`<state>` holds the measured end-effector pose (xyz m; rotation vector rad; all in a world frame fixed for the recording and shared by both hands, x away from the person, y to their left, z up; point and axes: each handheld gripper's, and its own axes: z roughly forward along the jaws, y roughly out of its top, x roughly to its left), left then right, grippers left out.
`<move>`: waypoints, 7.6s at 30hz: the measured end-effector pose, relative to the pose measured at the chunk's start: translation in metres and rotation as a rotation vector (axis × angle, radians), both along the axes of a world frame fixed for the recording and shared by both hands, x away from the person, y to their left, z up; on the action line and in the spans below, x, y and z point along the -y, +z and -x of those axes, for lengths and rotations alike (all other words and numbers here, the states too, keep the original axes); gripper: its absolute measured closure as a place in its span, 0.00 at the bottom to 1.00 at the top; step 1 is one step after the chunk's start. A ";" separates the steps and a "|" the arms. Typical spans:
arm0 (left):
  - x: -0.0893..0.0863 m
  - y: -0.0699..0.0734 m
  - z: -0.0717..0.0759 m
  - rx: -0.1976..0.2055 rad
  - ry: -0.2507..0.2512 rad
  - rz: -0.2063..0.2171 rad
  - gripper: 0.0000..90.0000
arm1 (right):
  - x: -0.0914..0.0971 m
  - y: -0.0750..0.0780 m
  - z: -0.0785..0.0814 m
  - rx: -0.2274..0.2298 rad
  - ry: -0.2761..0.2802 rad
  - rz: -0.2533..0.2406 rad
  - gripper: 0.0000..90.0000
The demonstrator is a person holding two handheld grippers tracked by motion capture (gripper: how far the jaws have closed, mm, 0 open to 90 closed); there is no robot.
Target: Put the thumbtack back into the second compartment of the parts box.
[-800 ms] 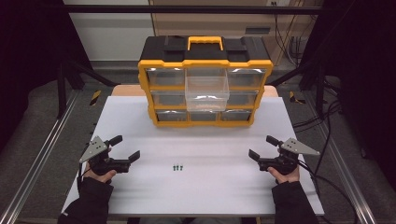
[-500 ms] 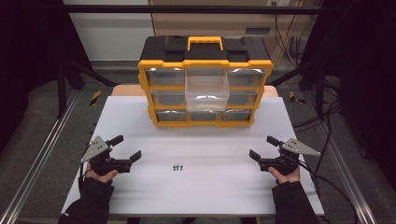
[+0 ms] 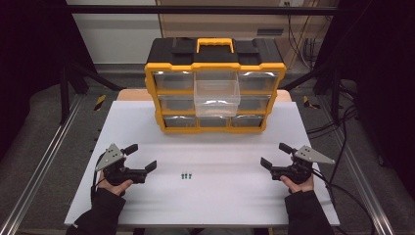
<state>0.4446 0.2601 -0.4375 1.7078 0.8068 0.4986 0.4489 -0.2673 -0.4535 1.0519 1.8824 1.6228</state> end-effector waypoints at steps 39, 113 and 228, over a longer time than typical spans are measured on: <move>0.091 -0.044 0.004 -0.280 0.074 -0.162 0.15 | 0.000 -0.001 0.000 -0.005 -0.009 0.009 0.02; 0.073 0.018 0.012 -0.234 0.115 -0.128 0.95 | 0.000 -0.001 0.000 -0.017 -0.005 0.008 0.02; 0.070 0.145 -0.019 0.082 0.031 -0.014 0.04 | 0.001 0.000 0.001 -0.008 -0.004 0.016 0.02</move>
